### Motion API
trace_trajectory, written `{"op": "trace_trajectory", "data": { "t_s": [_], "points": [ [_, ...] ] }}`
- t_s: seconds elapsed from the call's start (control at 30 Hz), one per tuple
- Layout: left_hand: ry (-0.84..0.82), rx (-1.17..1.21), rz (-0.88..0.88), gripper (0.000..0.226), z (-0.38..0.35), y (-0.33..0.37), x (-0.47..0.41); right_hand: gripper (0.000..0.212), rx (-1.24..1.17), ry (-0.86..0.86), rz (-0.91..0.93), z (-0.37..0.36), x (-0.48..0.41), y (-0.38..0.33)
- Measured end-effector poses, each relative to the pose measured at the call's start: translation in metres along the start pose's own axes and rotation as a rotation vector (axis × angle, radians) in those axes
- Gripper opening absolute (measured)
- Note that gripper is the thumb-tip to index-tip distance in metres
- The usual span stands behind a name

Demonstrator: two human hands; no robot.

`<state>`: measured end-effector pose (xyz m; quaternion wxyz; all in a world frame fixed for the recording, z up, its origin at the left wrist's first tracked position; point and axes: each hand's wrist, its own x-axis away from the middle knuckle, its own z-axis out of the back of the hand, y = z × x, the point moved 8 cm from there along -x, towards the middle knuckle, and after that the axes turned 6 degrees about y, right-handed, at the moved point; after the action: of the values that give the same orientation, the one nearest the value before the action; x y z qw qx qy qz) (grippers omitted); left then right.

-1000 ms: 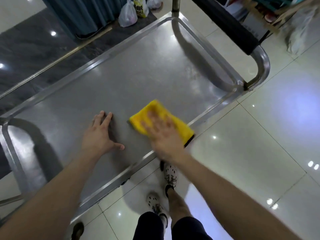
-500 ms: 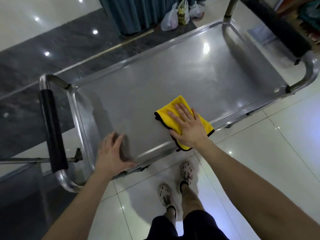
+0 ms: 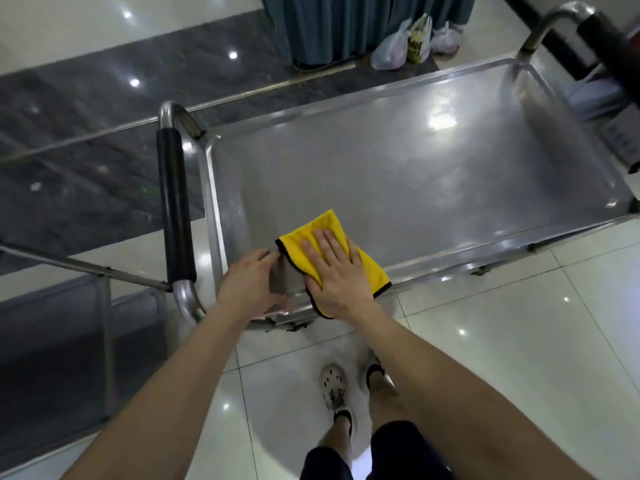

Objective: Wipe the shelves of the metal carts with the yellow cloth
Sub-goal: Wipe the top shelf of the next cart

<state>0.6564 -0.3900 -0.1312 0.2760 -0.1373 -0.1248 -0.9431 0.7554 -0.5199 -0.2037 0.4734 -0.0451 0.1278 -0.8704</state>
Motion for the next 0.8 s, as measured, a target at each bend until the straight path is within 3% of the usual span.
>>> {"op": "trace_trajectory", "data": {
  "t_s": [0.1, 0.17, 0.2, 0.3, 0.37, 0.43, 0.5, 0.63, 0.8],
  "points": [
    [0.403, -0.088, -0.067, 0.048, 0.061, -0.009, 0.009, 0.076, 0.053, -0.034, -0.024, 0.003, -0.002, 0.009],
    [0.654, -0.114, -0.036, 0.045, 0.099, -0.035, 0.014, 0.076, 0.073, -0.019, -0.03, 0.008, -0.001, 0.015],
    [0.699, -0.106, 0.034, 0.052, 0.111, -0.055, 0.015, 0.075, 0.072, 0.002, -0.026, 0.011, 0.0, 0.016],
    [0.563, 0.171, 0.377, 0.08, 0.106, -0.119, 0.011, 0.073, 0.063, 0.049, -0.142, 0.01, 0.003, 0.008],
    [0.412, 0.485, 0.496, 0.079, 0.079, -0.131, 0.007, 0.073, 0.05, 0.054, -0.283, 0.0, -0.002, -0.016],
    [0.403, 0.66, 0.515, 0.07, 0.065, -0.131, 0.007, 0.071, 0.004, 0.032, -0.234, -0.015, -0.015, -0.058],
    [0.457, 0.651, 0.517, 0.068, 0.065, -0.133, 0.005, 0.068, -0.006, -0.002, -0.013, -0.029, -0.034, -0.096],
    [0.498, 0.683, 0.461, 0.063, 0.063, -0.135, 0.003, 0.064, 0.011, -0.027, 0.304, -0.029, -0.095, -0.098],
    [0.518, 0.775, 0.446, 0.059, 0.061, -0.135, 0.003, 0.065, 0.026, -0.025, 0.155, -0.022, -0.245, -0.069]
  ]
}}
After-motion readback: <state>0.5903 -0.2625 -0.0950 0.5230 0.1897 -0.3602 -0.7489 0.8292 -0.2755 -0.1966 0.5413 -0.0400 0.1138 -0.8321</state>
